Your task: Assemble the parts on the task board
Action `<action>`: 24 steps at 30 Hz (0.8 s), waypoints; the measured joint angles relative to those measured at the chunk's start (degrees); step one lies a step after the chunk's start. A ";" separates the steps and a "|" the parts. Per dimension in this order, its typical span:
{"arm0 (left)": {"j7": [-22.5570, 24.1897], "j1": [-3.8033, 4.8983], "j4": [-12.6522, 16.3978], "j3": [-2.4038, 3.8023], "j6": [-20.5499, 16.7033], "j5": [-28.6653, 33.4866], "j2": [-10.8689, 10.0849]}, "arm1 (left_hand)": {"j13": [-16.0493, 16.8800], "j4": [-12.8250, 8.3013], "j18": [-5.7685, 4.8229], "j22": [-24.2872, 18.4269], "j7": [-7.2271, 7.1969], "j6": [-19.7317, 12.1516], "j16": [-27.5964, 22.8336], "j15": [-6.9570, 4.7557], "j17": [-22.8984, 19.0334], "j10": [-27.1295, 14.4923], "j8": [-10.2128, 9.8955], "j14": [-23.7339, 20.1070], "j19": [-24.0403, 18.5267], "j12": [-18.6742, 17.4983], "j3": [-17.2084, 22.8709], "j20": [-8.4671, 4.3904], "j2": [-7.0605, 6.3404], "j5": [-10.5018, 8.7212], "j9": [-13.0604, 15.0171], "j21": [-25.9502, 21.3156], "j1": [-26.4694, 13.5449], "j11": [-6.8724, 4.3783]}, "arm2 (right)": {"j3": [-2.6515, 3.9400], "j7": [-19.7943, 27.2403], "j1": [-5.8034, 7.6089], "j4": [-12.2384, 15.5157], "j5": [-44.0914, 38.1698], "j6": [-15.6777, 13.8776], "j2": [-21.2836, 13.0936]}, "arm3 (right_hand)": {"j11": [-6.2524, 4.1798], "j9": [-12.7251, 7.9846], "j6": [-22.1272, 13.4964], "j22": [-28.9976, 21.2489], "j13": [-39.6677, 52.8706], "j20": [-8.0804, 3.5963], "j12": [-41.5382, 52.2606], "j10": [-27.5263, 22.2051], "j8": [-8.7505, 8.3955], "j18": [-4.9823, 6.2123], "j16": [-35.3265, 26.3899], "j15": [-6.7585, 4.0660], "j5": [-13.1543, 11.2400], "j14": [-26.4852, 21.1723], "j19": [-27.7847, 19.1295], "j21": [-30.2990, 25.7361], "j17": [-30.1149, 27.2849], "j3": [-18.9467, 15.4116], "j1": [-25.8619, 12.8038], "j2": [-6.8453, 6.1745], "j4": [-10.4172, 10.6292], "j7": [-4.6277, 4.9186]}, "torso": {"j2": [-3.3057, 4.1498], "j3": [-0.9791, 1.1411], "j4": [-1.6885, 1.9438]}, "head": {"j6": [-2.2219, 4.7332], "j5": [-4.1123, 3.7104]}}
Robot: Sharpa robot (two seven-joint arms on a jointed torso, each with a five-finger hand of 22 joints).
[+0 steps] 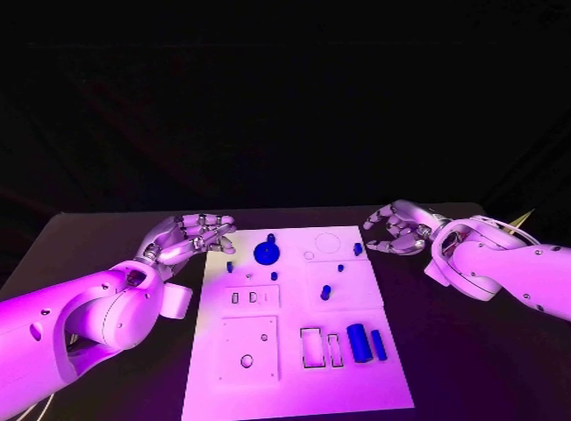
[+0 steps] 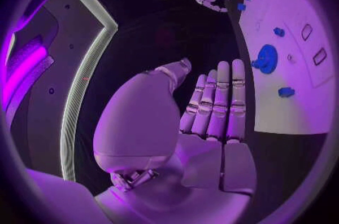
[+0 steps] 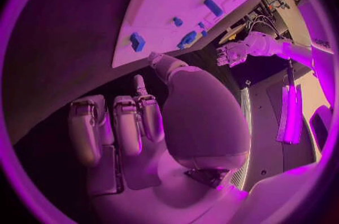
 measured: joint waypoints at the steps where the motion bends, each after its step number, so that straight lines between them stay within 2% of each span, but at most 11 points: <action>1: 0.00 0.00 0.00 0.00 0.02 0.00 0.00 | 0.00 0.00 0.00 0.00 0.00 0.00 0.00 0.00 0.00 0.00 0.00 0.00 0.00 0.00 0.00 0.00 0.00 0.00 0.00 0.00 0.00 0.00 | -0.01 0.40 -0.14 -0.34 0.08 0.23 0.09 | 0.00 0.00 -0.02 0.00 0.00 0.00 0.00 0.00 0.00 0.00 0.00 0.00 0.00 0.00 0.00 0.00 0.00 -0.01 0.00 0.00 -0.01 -0.02 | 0.01 0.01 0.01 | -0.05 -0.08; 16: 0.02 0.00 -0.03 0.00 0.24 0.00 -0.03 | 0.00 0.00 0.00 0.04 0.00 0.00 0.00 0.00 0.00 0.00 0.00 0.00 0.00 0.00 0.00 0.00 0.00 0.00 -0.01 0.00 0.00 0.00 | -0.01 3.37 -2.16 -4.41 0.41 2.01 3.05 | 0.00 -0.01 -0.63 -0.01 -0.01 0.00 0.00 0.00 -0.74 0.00 0.00 0.00 0.00 0.00 0.00 0.00 -0.01 -0.01 0.24 -0.24 -0.35 -0.21 | 0.00 -0.12 0.13 | -0.84 -0.30; 24: 0.02 -0.01 -0.08 0.00 0.30 0.00 -0.04 | 0.00 0.00 0.00 0.04 0.00 0.00 0.00 0.00 0.01 0.00 0.00 0.00 0.00 0.00 0.00 0.00 0.00 0.00 -0.02 0.00 0.00 0.00 | -0.03 3.44 -2.58 -5.73 0.35 2.07 4.16 | 0.00 0.13 -0.63 -0.02 -0.01 0.00 0.00 0.00 -0.74 0.00 0.00 0.00 0.00 0.00 0.00 0.00 -0.01 0.14 0.47 -0.01 -0.50 -0.21 | -0.08 -0.16 0.09 | -1.09 -0.10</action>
